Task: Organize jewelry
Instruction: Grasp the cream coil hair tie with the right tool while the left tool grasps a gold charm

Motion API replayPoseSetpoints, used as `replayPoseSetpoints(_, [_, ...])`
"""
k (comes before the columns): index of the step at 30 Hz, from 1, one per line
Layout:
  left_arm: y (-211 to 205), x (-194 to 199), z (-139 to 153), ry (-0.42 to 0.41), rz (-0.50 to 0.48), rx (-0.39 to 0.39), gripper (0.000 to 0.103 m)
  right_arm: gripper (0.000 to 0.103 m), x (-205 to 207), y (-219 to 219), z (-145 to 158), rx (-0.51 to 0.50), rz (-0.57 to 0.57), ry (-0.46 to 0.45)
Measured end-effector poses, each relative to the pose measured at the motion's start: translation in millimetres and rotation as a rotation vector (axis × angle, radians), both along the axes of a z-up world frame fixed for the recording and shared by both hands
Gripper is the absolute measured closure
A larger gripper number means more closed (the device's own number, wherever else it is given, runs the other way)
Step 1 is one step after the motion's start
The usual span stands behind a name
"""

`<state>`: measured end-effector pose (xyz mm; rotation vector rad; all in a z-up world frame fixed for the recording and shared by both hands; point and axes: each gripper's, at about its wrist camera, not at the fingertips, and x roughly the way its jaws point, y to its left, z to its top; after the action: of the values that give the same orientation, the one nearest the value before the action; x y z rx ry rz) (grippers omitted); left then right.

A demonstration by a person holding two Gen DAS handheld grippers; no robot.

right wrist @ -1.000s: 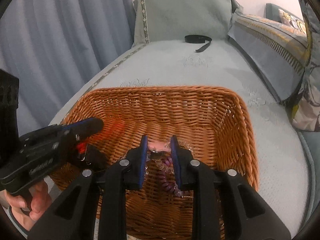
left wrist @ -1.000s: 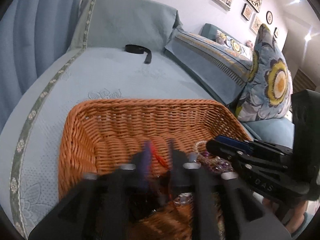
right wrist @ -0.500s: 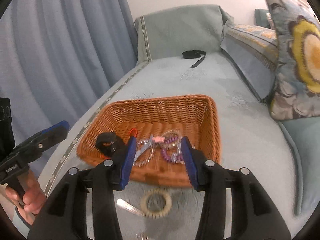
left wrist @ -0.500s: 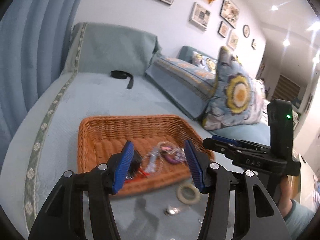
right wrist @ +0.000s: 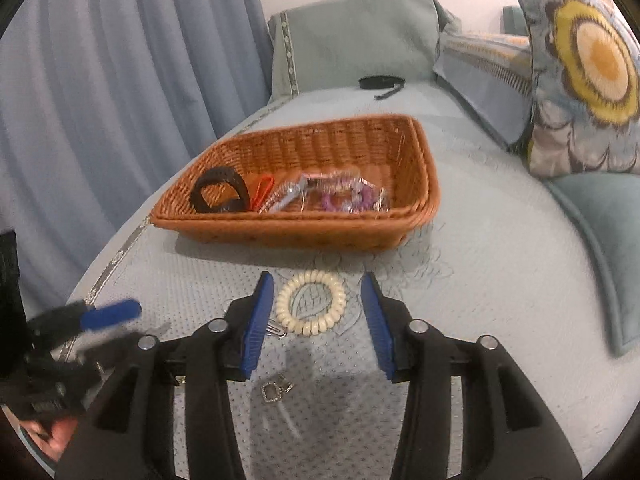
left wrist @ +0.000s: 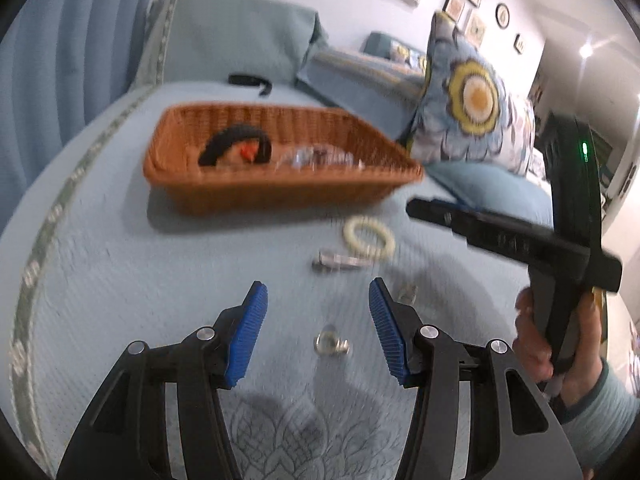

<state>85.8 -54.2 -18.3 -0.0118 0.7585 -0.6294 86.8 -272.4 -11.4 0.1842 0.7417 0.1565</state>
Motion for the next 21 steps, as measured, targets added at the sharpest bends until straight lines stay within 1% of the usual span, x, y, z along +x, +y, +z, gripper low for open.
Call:
replayPoseSetpoints(2, [-0.7,0.1,-8.6,0.005,-0.008,0.028,0.053,0.067,3.0,1.5,-5.1,-0.009,0.001,0.011])
replayPoseSetpoints(3, [-1.2,0.9,-12.5,0.016,-0.018,0.032,0.053,0.069,4.6,2.3,-7.5,-0.017,-0.003,0.016])
replayPoseSetpoints(5, [-3.7,0.4,-18.0,0.04,-0.057,0.043,0.053,0.07,9.4,2.9,-12.3,-0.027,-0.01,0.035])
replayPoseSetpoints(7, [-10.1,-6.7,-21.2,0.038,-0.098,0.082,0.053,0.072,16.9,3.0,-17.9,-0.036,-0.021,0.069])
replayPoseSetpoints(9, [-18.1,-11.8,-23.7,0.022,-0.109,0.131,0.053,0.073,22.5,3.8,-21.8,-0.043,-0.027,0.09])
replayPoseSetpoints(11, [-27.7,-14.7,-27.9,0.005,-0.102,0.198,0.053,0.073,26.7,6.6,-24.0,-0.054,-0.028,0.105])
replayPoseSetpoints(13, [-34.0,-17.0,-29.6,-0.018,-0.09,0.244,0.053,0.073,30.2,10.3,-27.5,-0.074,-0.028,0.124])
replayPoseSetpoints(15, [-36.1,-16.9,-29.7,-0.026,-0.075,0.266,0.055,0.073,33.6,13.0,-31.6,-0.086,-0.023,0.148])
replayPoseSetpoints(18, [-31.9,-16.1,-28.2,-0.026,-0.055,0.277,0.058,0.082,34.3,14.7,-33.8,-0.082,-0.007,0.162])
replayPoseSetpoints(21, [-22.5,-19.6,-26.5,-0.033,-0.033,0.304,0.058,0.085,32.1,15.7,-34.9,-0.075,0.009,0.164])
